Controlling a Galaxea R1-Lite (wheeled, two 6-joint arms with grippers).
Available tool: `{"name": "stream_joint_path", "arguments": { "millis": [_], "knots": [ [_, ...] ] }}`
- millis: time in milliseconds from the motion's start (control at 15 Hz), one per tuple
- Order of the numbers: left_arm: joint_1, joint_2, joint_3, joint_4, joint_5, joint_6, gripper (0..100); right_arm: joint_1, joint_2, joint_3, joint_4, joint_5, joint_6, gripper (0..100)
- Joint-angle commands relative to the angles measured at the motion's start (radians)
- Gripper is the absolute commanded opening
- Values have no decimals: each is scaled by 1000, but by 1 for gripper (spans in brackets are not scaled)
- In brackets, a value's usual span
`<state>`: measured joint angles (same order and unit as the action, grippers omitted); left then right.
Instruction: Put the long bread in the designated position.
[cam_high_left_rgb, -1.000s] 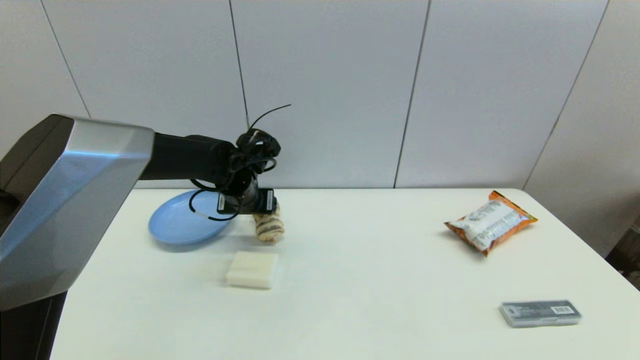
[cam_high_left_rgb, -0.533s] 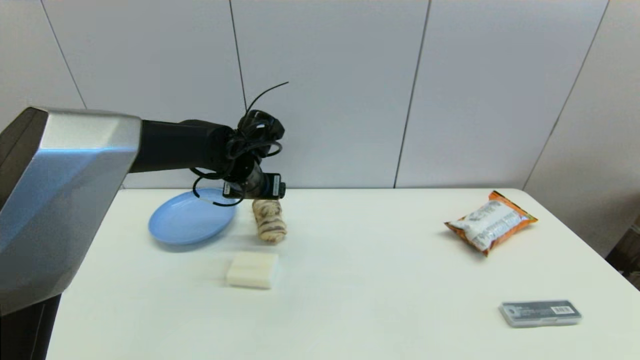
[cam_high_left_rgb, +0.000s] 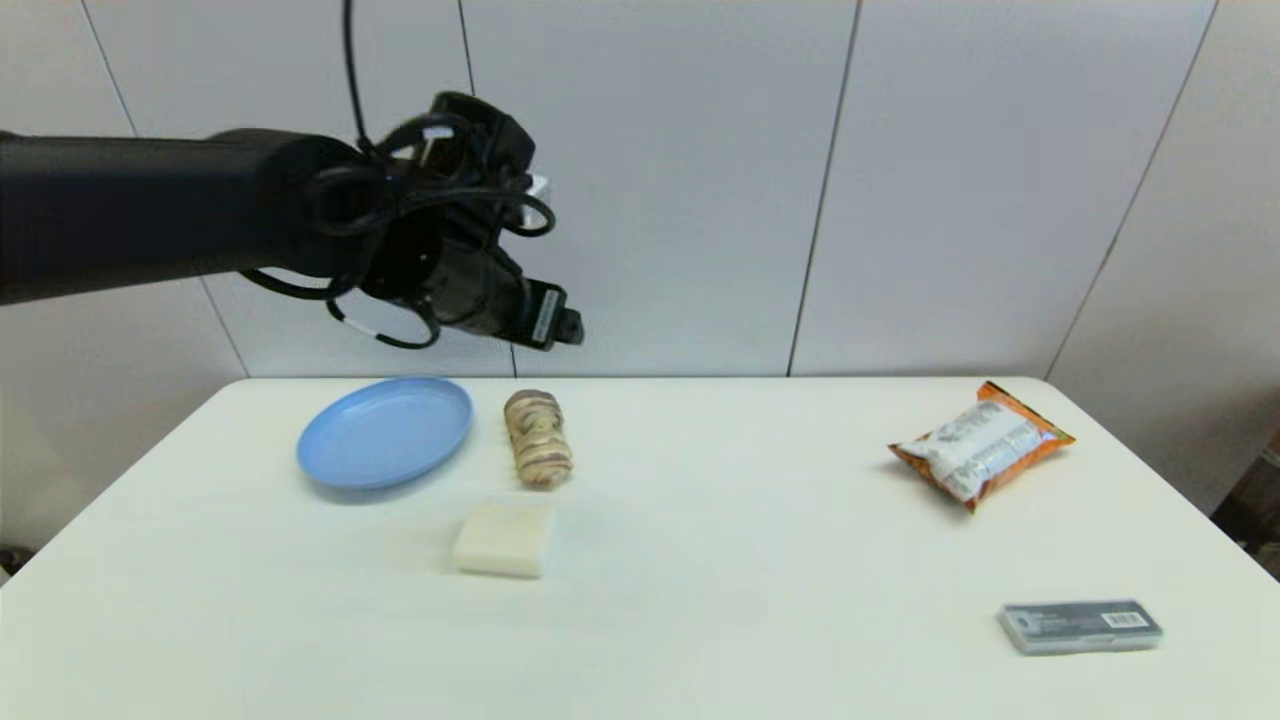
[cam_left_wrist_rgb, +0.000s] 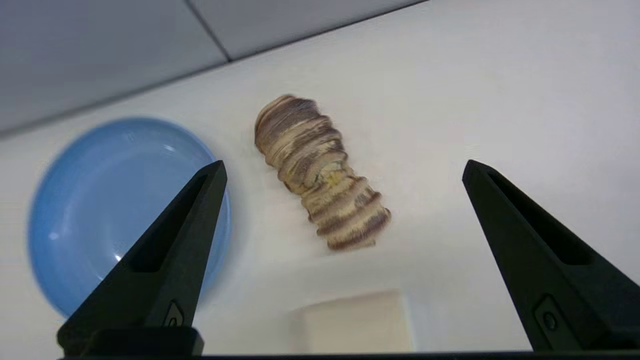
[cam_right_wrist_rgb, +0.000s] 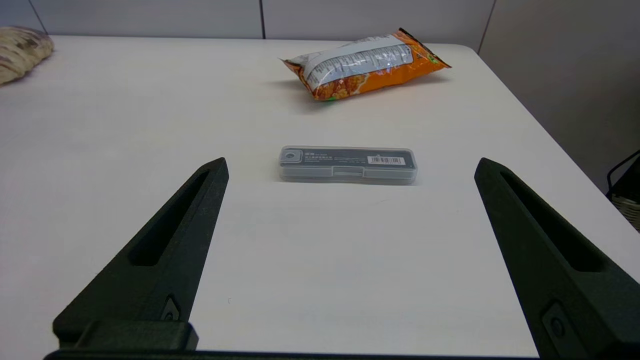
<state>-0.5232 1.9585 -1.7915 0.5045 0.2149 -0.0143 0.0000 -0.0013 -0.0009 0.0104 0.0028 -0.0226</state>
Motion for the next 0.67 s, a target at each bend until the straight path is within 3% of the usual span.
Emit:
{"name": "stream_joint_path", "arguments": {
  "millis": [67, 400, 667],
  "knots": [
    [-3, -302, 218, -75, -177, 223, 100, 0, 1, 1, 0, 0, 0, 100],
    [-32, -613, 574, -397, -219, 243, 100, 0, 1, 1, 0, 0, 0, 100],
    [-24, -819, 805, -557, -218, 238, 100, 0, 1, -1, 0, 0, 0, 100]
  ]
}}
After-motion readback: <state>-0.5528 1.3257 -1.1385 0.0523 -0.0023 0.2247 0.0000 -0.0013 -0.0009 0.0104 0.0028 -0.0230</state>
